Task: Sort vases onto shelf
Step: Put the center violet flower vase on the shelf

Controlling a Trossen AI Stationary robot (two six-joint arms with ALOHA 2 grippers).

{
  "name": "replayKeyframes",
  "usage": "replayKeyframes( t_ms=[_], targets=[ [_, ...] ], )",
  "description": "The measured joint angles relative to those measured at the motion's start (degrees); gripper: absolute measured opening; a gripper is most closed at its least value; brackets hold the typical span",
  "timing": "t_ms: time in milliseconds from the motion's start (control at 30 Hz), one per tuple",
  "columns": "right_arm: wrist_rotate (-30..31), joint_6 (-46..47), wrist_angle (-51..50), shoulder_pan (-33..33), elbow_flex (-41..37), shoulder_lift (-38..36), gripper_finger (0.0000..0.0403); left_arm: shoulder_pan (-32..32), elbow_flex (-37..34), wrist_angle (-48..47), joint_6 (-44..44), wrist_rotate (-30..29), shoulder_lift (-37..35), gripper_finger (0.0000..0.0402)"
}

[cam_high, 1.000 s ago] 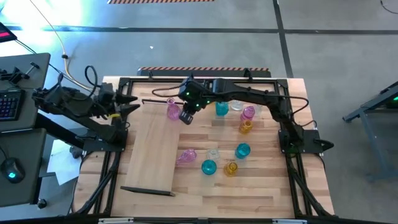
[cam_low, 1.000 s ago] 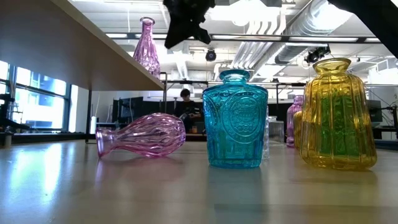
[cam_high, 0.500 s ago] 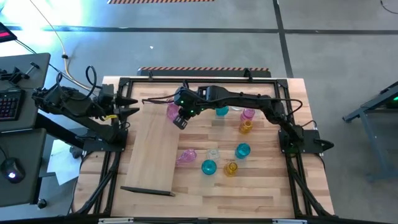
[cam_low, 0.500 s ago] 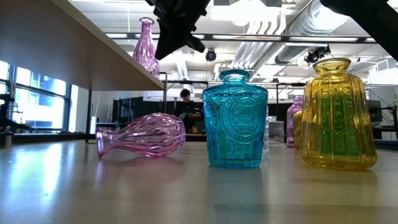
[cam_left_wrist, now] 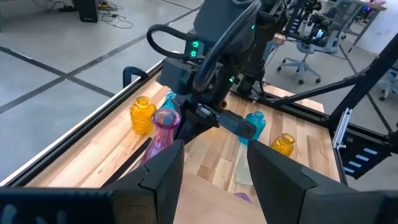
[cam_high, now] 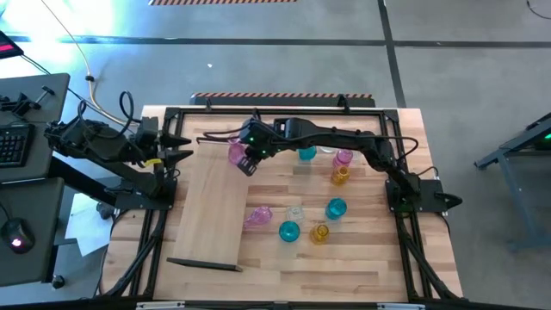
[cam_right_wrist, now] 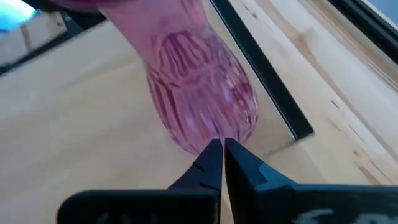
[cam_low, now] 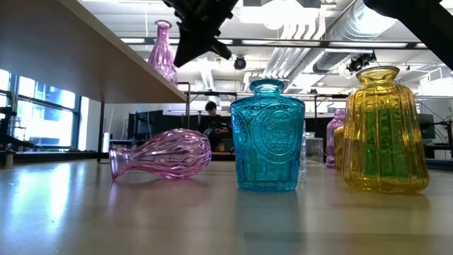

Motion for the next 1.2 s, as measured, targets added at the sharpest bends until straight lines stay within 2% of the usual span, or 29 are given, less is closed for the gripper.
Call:
replayKeyframes(
  t_ms=[800, 1200],
  targets=[
    [-6.3, 2.5, 11.7, 0.2, 0.0, 3.4, 0.0, 0.0, 0.0, 0.8, 0.4, 0.0, 0.8, 0.017],
    [-6.6, 2.6, 16.8, 0.0, 0.0, 5.2, 0.0, 0.0, 0.0, 0.8, 0.1, 0.0, 1.7, 0.017]
  ],
)
